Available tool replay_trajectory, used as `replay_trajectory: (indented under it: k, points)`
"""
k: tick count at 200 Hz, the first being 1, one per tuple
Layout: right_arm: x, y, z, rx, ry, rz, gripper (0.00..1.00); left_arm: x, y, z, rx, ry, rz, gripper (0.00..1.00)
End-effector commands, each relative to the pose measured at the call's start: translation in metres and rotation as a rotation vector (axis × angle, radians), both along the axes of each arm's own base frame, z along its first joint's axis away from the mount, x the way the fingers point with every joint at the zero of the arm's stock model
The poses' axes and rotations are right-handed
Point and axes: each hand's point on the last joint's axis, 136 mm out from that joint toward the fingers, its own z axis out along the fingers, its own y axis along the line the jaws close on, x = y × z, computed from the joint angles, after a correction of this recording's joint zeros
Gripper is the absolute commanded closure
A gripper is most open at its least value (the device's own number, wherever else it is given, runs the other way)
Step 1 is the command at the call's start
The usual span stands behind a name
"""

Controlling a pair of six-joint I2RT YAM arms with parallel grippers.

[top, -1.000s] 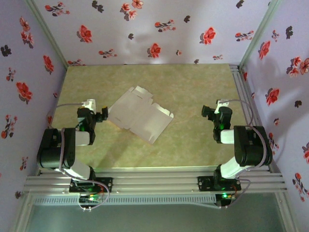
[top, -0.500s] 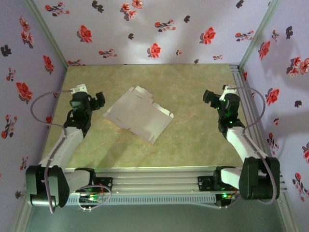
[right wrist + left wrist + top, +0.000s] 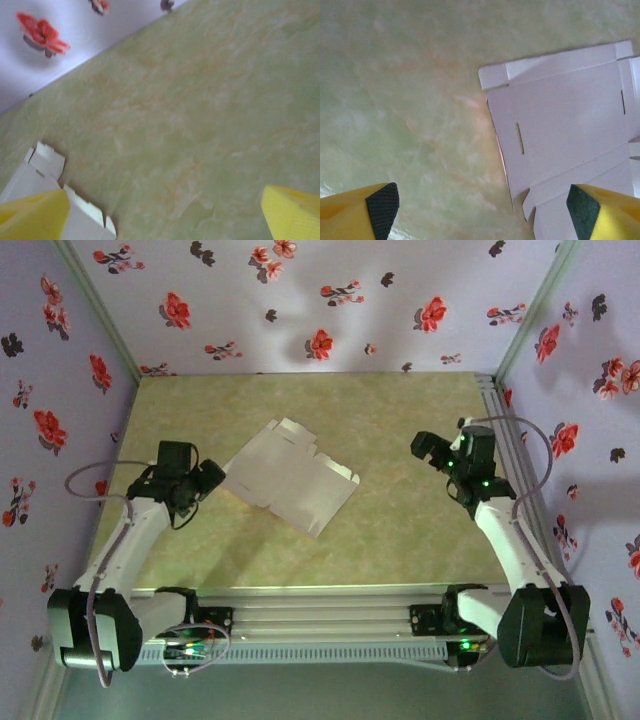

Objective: Fold the paper box

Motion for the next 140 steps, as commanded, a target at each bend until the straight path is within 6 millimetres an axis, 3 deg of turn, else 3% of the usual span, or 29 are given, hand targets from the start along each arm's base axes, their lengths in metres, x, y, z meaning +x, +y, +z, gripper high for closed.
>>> replay_trajectory:
  k: [1, 35, 71, 140]
  points:
    - [-0.014, 0.019, -0.021, 0.028, 0.084, 0.053, 0.01, -0.011, -0.013, -0.008, -0.105, 0.093, 0.067, 0.16]
    - [-0.020, 0.042, -0.033, 0.036, 0.114, 0.125, 0.01, -0.009, -0.022, -0.020, -0.163, 0.103, 0.122, 0.28]
    - [-0.029, 0.064, -0.036, 0.049, 0.103, 0.202, 0.01, 0.002, -0.035, -0.029, -0.204, 0.106, 0.112, 0.33]
    - [-0.045, 0.071, -0.044, 0.029, 0.121, 0.237, 0.01, 0.027, -0.052, -0.045, -0.212, 0.125, 0.059, 0.45]
